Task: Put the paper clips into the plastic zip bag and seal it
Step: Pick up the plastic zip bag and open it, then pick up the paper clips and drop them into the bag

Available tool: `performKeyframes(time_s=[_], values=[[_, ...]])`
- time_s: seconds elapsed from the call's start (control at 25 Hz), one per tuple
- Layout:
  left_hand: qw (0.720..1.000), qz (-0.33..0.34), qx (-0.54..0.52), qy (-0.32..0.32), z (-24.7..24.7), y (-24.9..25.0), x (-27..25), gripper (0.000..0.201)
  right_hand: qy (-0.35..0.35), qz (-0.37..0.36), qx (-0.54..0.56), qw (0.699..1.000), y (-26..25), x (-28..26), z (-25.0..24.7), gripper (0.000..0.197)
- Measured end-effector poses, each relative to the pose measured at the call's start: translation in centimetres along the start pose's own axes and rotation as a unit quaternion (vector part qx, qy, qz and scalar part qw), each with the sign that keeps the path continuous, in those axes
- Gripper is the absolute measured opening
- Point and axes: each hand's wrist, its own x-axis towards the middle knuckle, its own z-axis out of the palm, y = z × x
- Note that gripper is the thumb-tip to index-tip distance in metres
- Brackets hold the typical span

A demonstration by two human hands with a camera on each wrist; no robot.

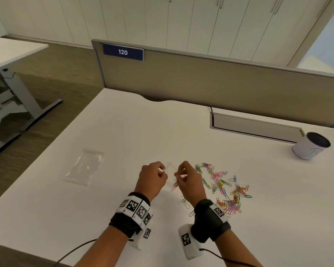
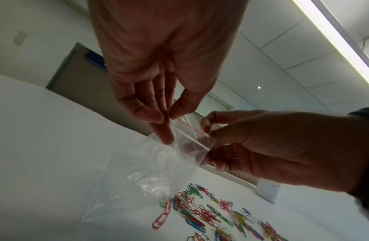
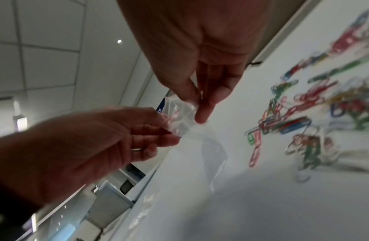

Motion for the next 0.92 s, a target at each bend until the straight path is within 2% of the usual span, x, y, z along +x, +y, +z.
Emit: performKeyframes(time_s=[0.08, 0.16, 0.28, 0.36, 0.4, 0.48, 0.52, 0.6, 0.68, 0.76, 0.84, 0.92], values=[[0.999, 0.017, 0.029, 0.002, 0.3, 0.7, -0.3, 0.019, -0.027, -0.038, -0.068, 0.997, 0.4, 0.0, -0.5, 0.029], [0.995, 0.054, 0.085, 0.012, 0.8, 1.4, -0.4, 0.022, -0.050, -0.047, -0.105, 0.992, 0.8, 0.1, -1.1, 0.036], [0.981, 0.079, 0.173, 0.019, 1.8, 2.5, -0.4, 0.012, -0.092, -0.037, -0.043, 0.994, 1.6, 0.0, -2.4, 0.029], [0.974, 0.076, 0.212, 0.003, 2.7, 3.1, -0.5, 0.015, -0.135, -0.041, -0.013, 0.990, 2.4, -0.1, -3.6, 0.016], [0.973, 0.073, 0.220, -0.005, 3.0, 3.2, -0.4, 0.019, -0.149, -0.035, 0.002, 0.988, 2.9, -0.2, -4.3, 0.015], [0.975, 0.064, 0.212, -0.020, 3.9, 3.2, -0.4, 0.024, -0.116, -0.008, 0.018, 0.993, 4.7, -0.2, -6.1, 0.037], [0.978, 0.060, 0.199, -0.026, 4.3, 3.3, -0.4, 0.025, -0.075, 0.005, -0.001, 0.997, 5.9, -0.2, -7.4, 0.050], [0.985, 0.054, 0.164, -0.031, 4.8, 3.1, -0.3, 0.023, -0.019, 0.024, -0.116, 0.993, 8.6, 0.1, -10.1, 0.068], [0.990, 0.043, 0.127, -0.038, 5.2, 2.9, -0.2, 0.021, -0.049, 0.055, -0.240, 0.968, 11.1, 0.1, -12.7, 0.085], [0.993, 0.027, 0.102, -0.052, 5.6, 2.9, 0.0, 0.022, -0.108, 0.085, -0.293, 0.946, 12.9, 0.2, -14.3, 0.098], [0.994, 0.015, 0.086, -0.058, 6.0, 3.0, 0.0, 0.024, -0.156, 0.082, -0.330, 0.927, 13.7, -0.1, -14.5, 0.097], [0.995, 0.016, 0.075, -0.058, 6.3, 3.3, 0.1, 0.024, -0.166, 0.069, -0.346, 0.921, 14.1, -0.4, -14.1, 0.087]])
